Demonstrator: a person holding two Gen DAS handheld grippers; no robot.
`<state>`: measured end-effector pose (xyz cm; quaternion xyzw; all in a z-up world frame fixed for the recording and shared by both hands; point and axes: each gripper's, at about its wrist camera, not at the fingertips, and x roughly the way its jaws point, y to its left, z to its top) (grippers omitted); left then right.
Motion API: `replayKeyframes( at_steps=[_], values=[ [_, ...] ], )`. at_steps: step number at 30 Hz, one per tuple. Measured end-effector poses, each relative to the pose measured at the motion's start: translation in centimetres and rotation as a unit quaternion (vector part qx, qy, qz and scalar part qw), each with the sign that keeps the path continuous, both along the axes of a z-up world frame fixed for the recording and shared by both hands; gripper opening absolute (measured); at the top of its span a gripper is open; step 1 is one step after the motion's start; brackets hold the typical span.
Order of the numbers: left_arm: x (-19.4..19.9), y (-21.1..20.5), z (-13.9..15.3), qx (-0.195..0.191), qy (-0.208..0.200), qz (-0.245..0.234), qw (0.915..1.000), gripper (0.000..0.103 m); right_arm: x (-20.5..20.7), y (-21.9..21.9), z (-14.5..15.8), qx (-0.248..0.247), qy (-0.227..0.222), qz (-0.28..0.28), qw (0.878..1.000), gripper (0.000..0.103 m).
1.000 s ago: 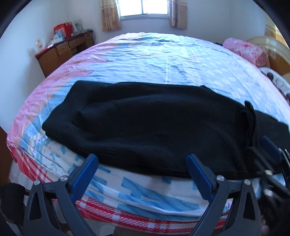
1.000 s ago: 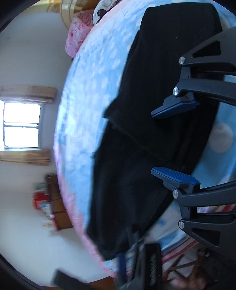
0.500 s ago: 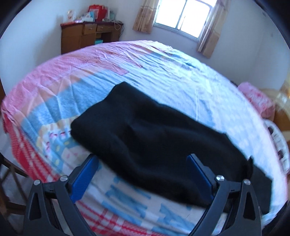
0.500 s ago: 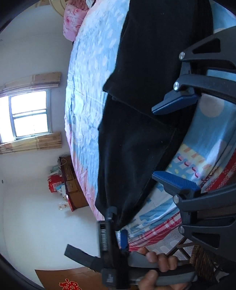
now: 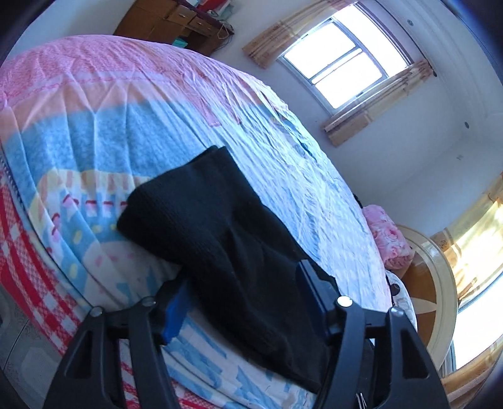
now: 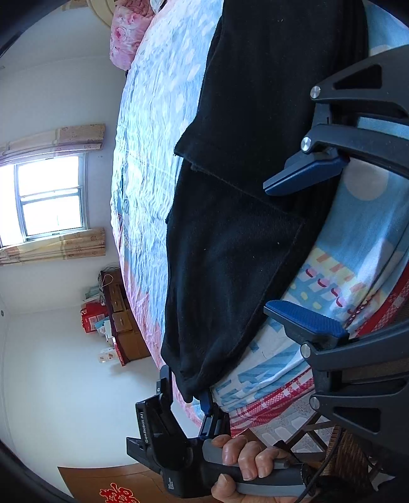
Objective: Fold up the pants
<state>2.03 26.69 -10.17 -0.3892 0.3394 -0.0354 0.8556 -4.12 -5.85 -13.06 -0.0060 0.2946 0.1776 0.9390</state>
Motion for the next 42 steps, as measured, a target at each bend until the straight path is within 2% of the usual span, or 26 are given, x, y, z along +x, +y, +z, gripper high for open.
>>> replayKeyframes(
  at_steps=[2,7,8,9,11,12,15,16,18,21,23,25,27,31,35,39,42],
  values=[
    [0.1,0.0,-0.1,-0.007,-0.001,0.007,0.9999,0.066,-0.1,0.0,0.0,0.0,0.0,0.0,1.0,0.071],
    [0.2,1.4,-0.1,-0.064,-0.004,0.024,0.9976,0.064,-0.1,0.2,0.0,0.003,0.003,0.005,1.0,0.074],
    [0.0,1.2,0.2,-0.06,-0.013,0.023,0.9978,0.061,-0.1,0.2,0.0,0.001,0.003,0.006,1.0,0.076],
    [-0.2,0.7,0.8,-0.038,-0.022,0.018,0.9989,0.054,-0.1,0.4,0.0,-0.002,0.002,0.007,1.0,0.077],
    [0.3,-0.5,1.5,0.02,-0.016,0.007,0.9997,0.051,-0.2,0.5,-0.1,-0.006,0.0,0.007,1.0,0.078],
    [0.5,-0.8,1.3,0.028,-0.009,0.008,0.9995,0.051,-0.2,0.5,-0.2,-0.005,0.0,0.007,1.0,0.078],
    [1.0,-0.2,-0.5,-0.011,0.014,0.02,0.9996,0.051,-0.3,0.4,-0.2,0.0,0.0,0.008,1.0,0.078],
    [1.1,0.2,-0.8,-0.021,0.019,0.027,0.9992,0.046,-0.3,0.3,-0.2,0.001,0.0,0.008,1.0,0.078],
    [0.9,0.9,-0.9,-0.048,0.012,0.036,0.9982,0.046,-0.3,0.3,-0.2,0.002,0.001,0.009,1.0,0.078],
    [0.6,0.9,-1.2,-0.057,0.016,0.041,0.9974,0.046,-0.4,0.3,-0.1,0.002,0.001,0.009,1.0,0.078],
    [1.0,0.3,-1.0,-0.025,0.016,0.031,0.9991,0.04,-0.4,0.2,-0.1,0.002,0.001,0.009,1.0,0.078],
    [1.8,-0.7,-1.0,0.018,0.026,0.016,0.9994,0.023,-0.4,0.1,-0.1,0.004,0.0,0.009,1.0,0.078],
    [2.1,-1.3,-1.4,0.011,0.027,0.002,0.9996,0.016,-0.5,0.0,0.1,0.006,-0.002,0.005,1.0,0.078],
    [2.2,-1.8,-0.6,0.037,0.017,-0.007,0.9991,0.013,-1.3,-1.5,1.6,0.022,-0.021,-0.024,0.999,0.078],
    [2.5,-2.7,1.5,0.059,-0.01,-0.015,0.9981,0.013,-1.6,-4.8,4.2,0.043,-0.039,-0.068,0.996,0.078],
    [2.8,-4.4,3.1,0.091,-0.035,-0.035,0.9946,0.013,-0.7,-8.9,5.2,0.029,-0.009,-0.132,0.991,0.078],
    [2.7,-7.7,5.2,0.132,-0.075,-0.077,0.9853,0.013,-0.8,-12.3,4.8,0.045,0.019,-0.16,0.986,0.078]
  ],
)
